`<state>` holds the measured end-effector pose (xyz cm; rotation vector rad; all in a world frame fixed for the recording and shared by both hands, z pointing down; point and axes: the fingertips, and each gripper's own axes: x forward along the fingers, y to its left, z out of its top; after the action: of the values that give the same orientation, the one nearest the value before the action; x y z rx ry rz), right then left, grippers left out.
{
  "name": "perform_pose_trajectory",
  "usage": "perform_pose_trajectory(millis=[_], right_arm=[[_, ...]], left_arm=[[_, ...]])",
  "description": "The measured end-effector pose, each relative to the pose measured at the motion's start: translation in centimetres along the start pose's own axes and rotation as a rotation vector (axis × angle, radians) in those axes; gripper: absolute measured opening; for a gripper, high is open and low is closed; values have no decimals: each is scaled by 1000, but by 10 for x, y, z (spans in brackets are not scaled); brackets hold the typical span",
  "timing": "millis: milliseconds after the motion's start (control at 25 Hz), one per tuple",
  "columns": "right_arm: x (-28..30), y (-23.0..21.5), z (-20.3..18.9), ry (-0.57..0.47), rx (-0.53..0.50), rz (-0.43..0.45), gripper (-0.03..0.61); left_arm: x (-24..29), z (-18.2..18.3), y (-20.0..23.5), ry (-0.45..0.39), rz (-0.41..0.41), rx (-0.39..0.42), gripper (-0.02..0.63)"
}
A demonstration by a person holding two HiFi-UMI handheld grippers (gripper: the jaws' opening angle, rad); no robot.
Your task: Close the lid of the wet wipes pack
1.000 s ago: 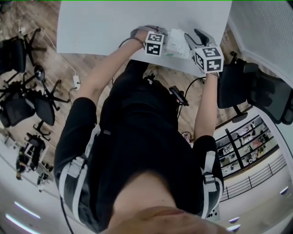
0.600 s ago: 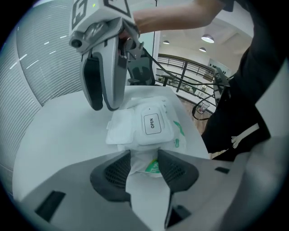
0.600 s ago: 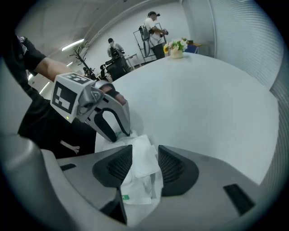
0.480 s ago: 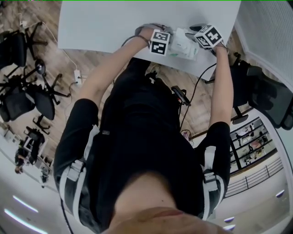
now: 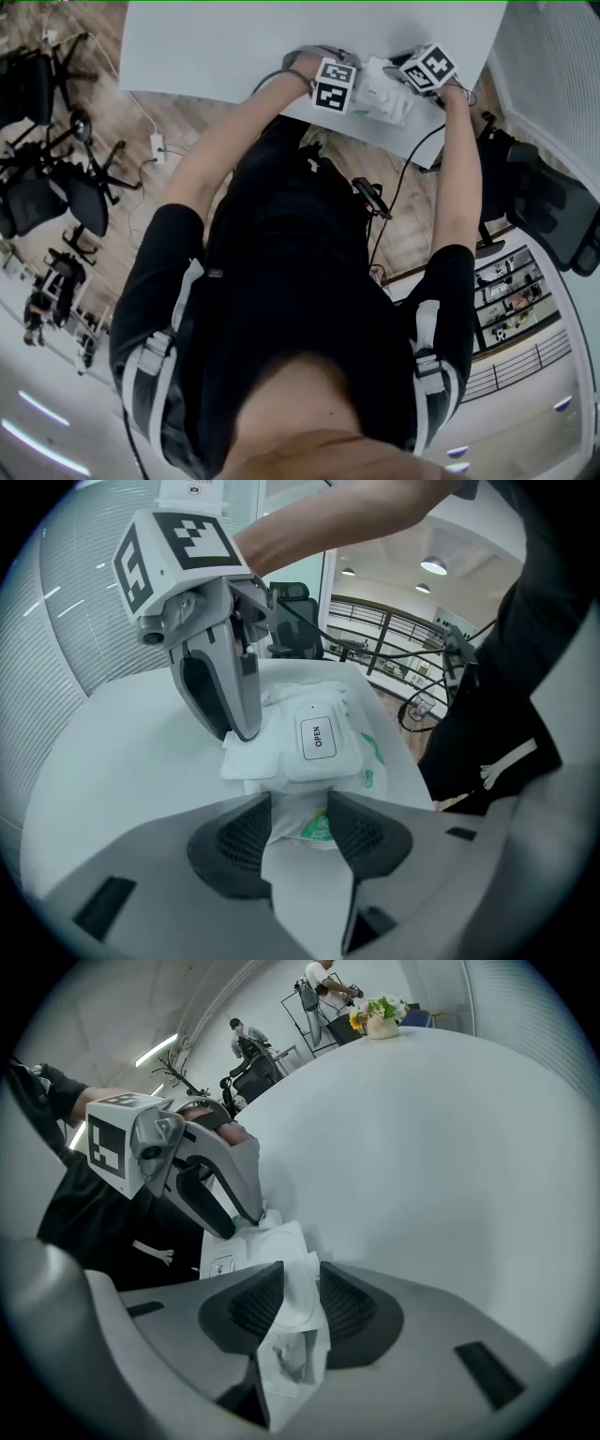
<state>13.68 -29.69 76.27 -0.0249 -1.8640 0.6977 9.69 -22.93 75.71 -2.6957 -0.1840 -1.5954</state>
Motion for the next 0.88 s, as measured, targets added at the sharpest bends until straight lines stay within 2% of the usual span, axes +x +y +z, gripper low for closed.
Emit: perform_pose_trajectory(millis=[320,480,680,880], right_arm=[[-27,20,4,-53,-24,-46,78],[-38,40,1,-76,-69,-69,60],[-37,71,-11,-90,-114,-67,55],[-27,91,-24,-94,-127,-82,80]], left_arm=[[-3,1,-6,-8,10,-10,198],[-1,2,-6,5,17,-8,198],[2,3,-7,18,28,-12,198],[2,3,-7,18,29,-16,198]])
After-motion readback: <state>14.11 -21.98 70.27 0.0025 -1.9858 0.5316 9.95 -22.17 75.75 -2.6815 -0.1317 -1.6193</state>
